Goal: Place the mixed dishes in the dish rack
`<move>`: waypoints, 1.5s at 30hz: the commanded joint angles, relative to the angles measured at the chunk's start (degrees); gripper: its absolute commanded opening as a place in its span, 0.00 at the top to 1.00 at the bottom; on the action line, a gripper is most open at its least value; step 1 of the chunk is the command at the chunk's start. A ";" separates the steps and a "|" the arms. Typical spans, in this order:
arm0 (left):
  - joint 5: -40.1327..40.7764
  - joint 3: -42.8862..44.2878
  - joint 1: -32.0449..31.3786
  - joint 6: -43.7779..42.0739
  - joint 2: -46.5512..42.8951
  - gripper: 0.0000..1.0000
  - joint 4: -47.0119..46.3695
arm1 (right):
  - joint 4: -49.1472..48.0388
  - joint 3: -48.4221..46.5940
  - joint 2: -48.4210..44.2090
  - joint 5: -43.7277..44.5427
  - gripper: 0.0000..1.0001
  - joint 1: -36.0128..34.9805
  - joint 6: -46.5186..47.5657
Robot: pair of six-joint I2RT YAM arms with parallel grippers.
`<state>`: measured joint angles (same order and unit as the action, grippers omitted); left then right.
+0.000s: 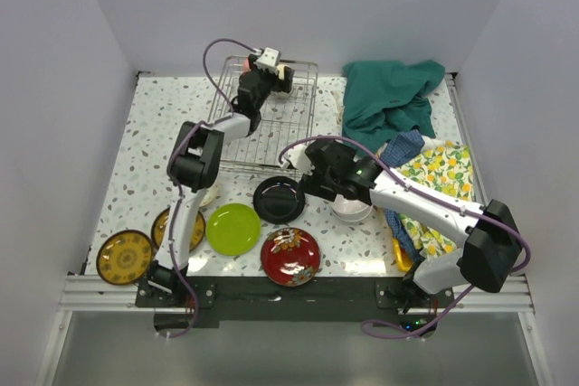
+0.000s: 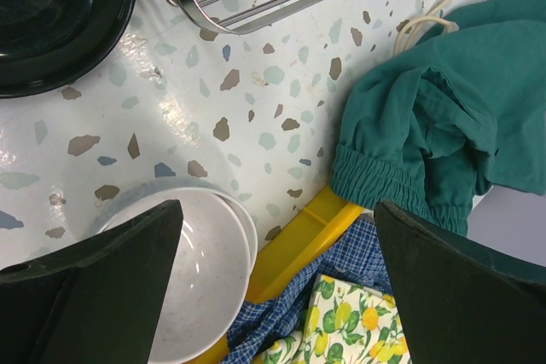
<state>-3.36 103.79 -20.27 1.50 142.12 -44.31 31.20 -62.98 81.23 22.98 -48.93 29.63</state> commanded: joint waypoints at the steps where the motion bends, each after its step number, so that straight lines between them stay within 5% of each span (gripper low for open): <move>1: -2.89 1.68 0.06 -1.23 -8.61 0.03 -0.51 | -1.40 -0.39 -2.57 0.84 0.01 0.24 0.08; 10: -0.34 -4.02 -0.12 -2.91 -20.71 0.00 6.16 | -0.89 -0.12 -6.08 0.22 0.01 0.41 -1.23; 17: 2.65 -11.23 0.06 0.35 -38.66 0.00 26.62 | 2.28 1.37 -10.65 -6.80 0.01 0.94 -3.70; 21: 1.87 -20.71 0.58 -5.61 -51.47 0.00 35.25 | 6.14 2.16 -12.76 -11.28 0.01 0.94 -1.60; 25: -1.38 -29.50 2.16 -14.58 -60.37 0.00 46.29 | 20.42 1.64 -13.82 -21.39 0.05 0.94 8.83; 31: -2.09 -31.63 5.67 -18.46 -65.04 0.00 60.74 | 30.93 0.84 -13.56 -24.65 0.13 3.04 13.61; 37: -6.74 -34.27 10.77 -16.88 -67.86 0.01 61.80 | 31.11 2.42 -11.54 -25.36 0.15 5.60 17.39; 45: -6.40 -33.83 12.19 -16.18 -66.10 0.01 61.10 | 28.91 1.28 -4.25 -27.90 0.30 8.23 18.54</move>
<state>-8.49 69.14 -8.38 -14.57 76.86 17.72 60.25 -61.04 74.35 -2.57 -41.54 46.15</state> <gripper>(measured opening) 0.994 0.733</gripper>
